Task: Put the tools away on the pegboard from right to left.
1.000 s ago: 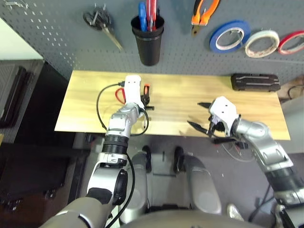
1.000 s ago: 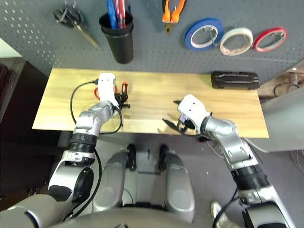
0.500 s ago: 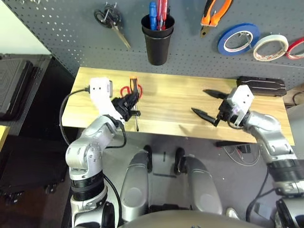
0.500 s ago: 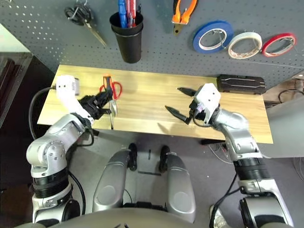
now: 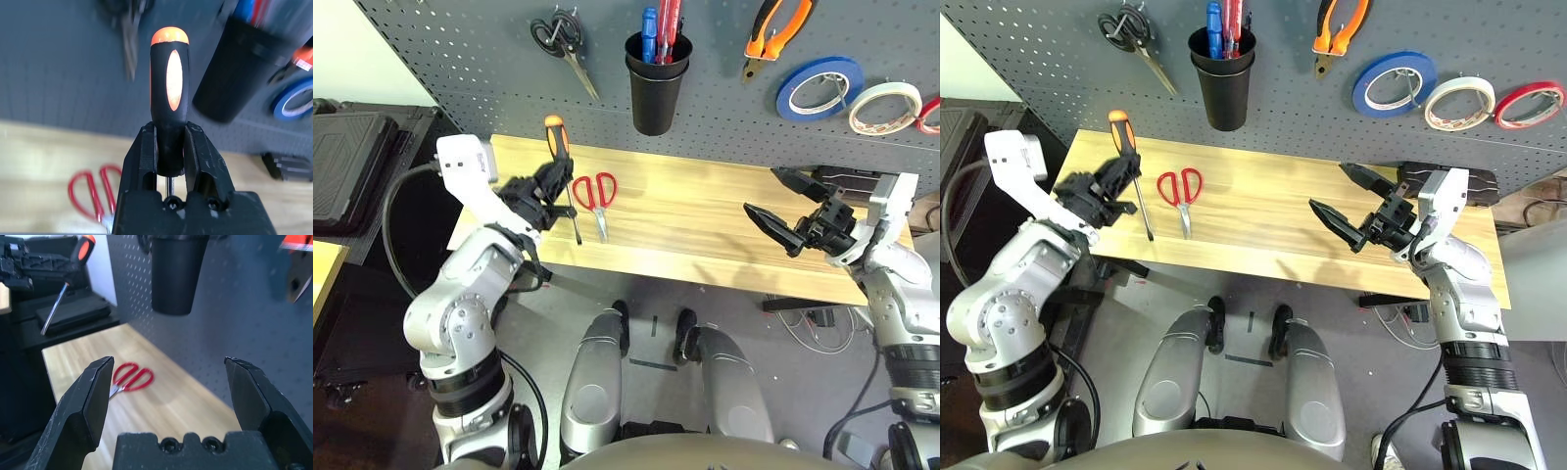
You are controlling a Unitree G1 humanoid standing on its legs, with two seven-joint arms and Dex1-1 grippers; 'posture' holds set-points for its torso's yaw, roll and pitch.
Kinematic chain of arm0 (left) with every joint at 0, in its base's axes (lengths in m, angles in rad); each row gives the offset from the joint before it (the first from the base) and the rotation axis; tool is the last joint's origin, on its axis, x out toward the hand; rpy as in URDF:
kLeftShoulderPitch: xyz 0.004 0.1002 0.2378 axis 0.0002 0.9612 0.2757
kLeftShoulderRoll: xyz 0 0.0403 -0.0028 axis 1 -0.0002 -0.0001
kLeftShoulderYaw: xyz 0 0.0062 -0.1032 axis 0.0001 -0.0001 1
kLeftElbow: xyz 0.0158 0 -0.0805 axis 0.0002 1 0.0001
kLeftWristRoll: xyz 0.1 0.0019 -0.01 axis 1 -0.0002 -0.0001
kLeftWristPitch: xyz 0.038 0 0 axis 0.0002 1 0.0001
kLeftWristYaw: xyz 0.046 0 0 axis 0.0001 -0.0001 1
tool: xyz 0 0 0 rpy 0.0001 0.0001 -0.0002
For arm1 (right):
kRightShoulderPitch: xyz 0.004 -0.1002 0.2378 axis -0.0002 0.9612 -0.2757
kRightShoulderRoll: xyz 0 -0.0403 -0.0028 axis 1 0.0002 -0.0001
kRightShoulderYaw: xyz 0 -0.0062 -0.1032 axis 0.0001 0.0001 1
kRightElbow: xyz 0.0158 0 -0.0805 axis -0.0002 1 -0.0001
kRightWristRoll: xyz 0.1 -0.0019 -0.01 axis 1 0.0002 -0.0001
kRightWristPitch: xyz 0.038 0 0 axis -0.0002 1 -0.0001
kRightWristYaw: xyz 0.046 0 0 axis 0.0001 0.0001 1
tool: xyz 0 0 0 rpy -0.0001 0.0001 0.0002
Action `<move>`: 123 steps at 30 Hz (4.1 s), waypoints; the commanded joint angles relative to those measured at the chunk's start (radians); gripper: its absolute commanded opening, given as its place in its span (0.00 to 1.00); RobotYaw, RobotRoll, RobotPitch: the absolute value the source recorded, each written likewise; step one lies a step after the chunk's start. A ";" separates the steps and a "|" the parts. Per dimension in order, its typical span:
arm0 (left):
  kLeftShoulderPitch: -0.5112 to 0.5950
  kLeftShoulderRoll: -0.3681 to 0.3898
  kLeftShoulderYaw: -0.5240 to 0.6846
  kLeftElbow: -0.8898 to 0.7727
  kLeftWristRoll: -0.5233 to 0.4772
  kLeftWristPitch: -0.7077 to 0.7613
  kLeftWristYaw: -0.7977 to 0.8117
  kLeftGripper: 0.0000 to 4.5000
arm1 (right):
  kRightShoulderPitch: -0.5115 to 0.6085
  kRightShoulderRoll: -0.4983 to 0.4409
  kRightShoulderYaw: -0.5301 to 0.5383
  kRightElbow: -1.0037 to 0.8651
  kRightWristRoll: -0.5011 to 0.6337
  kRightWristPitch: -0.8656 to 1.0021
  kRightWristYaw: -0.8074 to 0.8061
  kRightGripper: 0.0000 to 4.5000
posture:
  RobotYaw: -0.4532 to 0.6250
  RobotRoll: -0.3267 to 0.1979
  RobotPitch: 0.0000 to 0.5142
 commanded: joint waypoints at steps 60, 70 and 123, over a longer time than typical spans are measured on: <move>-0.771 -0.179 -0.122 0.950 0.148 -0.784 0.018 0.14 | -0.014 0.216 0.028 0.151 -0.093 -0.383 -0.131 1.00 | 0.47 0.62 0.46; -0.725 -0.186 -0.166 1.011 0.204 -0.818 -0.019 0.14 | -0.004 0.212 0.035 0.111 -0.096 -0.365 -0.155 1.00 | 0.46 0.62 0.46; 0.082 0.052 -0.266 0.213 0.306 -0.135 0.199 0.99 | 0.033 0.036 0.248 -0.067 -0.300 0.314 -0.296 1.00 | 0.56 0.62 0.68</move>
